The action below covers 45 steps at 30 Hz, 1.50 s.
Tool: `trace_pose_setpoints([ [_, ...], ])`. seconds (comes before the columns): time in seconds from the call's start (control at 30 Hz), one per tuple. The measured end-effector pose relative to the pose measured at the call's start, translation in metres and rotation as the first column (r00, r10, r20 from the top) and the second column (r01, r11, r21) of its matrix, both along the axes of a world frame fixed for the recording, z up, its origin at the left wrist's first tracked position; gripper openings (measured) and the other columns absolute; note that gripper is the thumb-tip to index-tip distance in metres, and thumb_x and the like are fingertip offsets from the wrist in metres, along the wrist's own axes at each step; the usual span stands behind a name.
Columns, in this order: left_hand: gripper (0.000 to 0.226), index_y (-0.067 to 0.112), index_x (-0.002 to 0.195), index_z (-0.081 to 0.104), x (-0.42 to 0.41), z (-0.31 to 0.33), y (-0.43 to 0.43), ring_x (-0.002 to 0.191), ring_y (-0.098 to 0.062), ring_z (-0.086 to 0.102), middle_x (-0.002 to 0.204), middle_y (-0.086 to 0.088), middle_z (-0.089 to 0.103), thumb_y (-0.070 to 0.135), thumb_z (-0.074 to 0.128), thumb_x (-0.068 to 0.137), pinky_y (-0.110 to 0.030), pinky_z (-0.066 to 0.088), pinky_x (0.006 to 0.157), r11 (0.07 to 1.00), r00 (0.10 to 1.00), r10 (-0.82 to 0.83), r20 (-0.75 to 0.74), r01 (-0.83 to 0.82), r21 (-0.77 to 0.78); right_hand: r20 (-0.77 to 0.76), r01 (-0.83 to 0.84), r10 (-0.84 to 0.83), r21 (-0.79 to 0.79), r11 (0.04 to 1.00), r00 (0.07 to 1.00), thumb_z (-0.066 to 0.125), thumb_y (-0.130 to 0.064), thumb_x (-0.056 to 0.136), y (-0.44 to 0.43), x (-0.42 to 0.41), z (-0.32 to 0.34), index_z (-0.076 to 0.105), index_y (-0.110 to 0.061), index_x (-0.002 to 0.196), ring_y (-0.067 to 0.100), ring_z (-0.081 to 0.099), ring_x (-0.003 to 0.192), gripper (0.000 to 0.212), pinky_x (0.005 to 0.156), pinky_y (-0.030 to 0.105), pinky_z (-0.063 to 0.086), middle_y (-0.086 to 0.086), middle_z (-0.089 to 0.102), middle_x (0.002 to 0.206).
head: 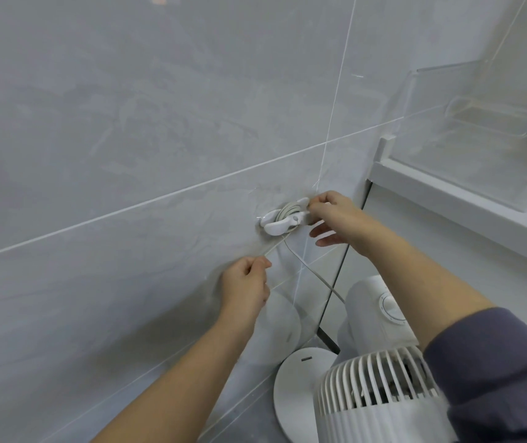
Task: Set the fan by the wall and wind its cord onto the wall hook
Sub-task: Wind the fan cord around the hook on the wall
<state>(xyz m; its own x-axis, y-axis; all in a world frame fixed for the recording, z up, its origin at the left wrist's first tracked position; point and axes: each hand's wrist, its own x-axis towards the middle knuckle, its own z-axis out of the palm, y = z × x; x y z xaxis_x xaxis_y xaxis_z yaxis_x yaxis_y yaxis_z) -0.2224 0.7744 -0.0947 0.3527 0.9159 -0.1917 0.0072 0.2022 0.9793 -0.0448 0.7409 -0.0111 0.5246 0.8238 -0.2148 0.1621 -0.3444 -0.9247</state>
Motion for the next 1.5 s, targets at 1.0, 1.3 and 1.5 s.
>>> trace_pose_setpoints([
  [1.0,0.023,0.013,0.08,0.064,-0.013,0.039,-0.012,0.042,-0.011,0.031,0.055,0.006,0.037,0.019,0.047,0.094,-0.021,0.025,0.042,0.988,0.945,0.135,0.297,-0.152,0.036,0.912,-0.329,0.109,0.029,0.944,0.394,0.059,-0.047,0.075,-0.001,-0.037,0.002,0.05,-0.027,0.078,0.012,0.051,0.068,0.022,0.059,0.029,0.043,-0.014,0.046,0.083],
  [1.3,0.023,0.013,0.071,0.059,-0.025,0.038,-0.013,0.04,-0.011,0.026,0.05,0.004,0.037,0.016,0.049,0.091,-0.018,0.022,0.036,0.974,0.955,0.138,0.262,-0.179,0.14,0.963,-0.257,0.043,0.028,0.966,0.266,0.059,-0.057,0.08,0.009,-0.045,-0.002,0.043,-0.022,0.074,0.017,0.046,0.063,0.039,0.054,0.027,0.03,-0.01,0.045,0.079],
  [1.5,0.029,0.017,0.06,0.049,-0.036,0.027,-0.018,0.047,-0.016,0.025,0.051,-0.004,0.031,0.027,0.049,0.088,-0.026,0.024,0.046,0.918,0.988,0.057,0.144,-0.108,0.381,0.836,-0.227,-0.001,0.15,0.962,0.549,0.053,-0.037,0.085,0.009,-0.041,0.0,0.046,-0.019,0.075,0.019,0.05,0.063,0.022,0.056,0.035,0.042,-0.007,0.05,0.064],
])
